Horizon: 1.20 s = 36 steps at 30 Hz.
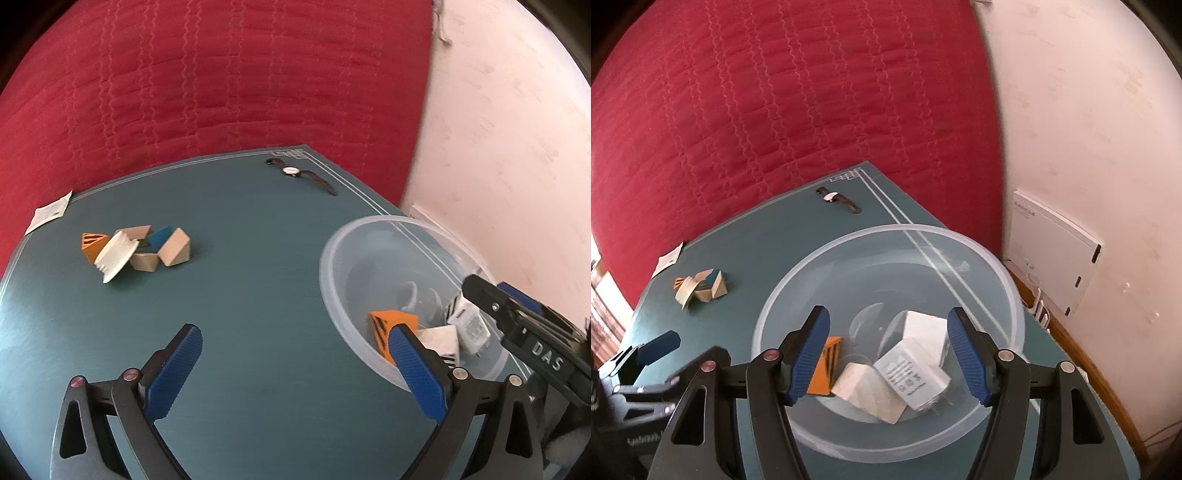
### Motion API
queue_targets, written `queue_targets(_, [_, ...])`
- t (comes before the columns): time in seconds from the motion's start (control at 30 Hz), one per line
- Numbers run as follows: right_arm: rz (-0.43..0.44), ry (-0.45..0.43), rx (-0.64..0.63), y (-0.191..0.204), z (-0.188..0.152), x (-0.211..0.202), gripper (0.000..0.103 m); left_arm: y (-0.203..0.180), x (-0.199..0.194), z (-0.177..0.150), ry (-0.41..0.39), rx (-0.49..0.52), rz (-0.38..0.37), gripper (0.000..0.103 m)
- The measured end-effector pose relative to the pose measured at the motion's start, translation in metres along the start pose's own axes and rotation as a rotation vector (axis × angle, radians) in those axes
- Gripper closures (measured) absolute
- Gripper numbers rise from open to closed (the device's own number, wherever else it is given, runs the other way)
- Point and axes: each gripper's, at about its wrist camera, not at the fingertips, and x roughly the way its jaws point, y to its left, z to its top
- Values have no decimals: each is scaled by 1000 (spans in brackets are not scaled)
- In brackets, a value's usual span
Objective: Organize rigid objects
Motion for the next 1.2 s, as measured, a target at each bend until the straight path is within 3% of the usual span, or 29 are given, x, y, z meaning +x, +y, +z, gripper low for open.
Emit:
queue_targets(0.77, [89,26,-111,56,-4,-2,36,71,-2,9,-17,-125,102,0])
queue_targets(1.2, [172,45,-220,107,-5,2,36,135,-10,27,-37,-208,203,0])
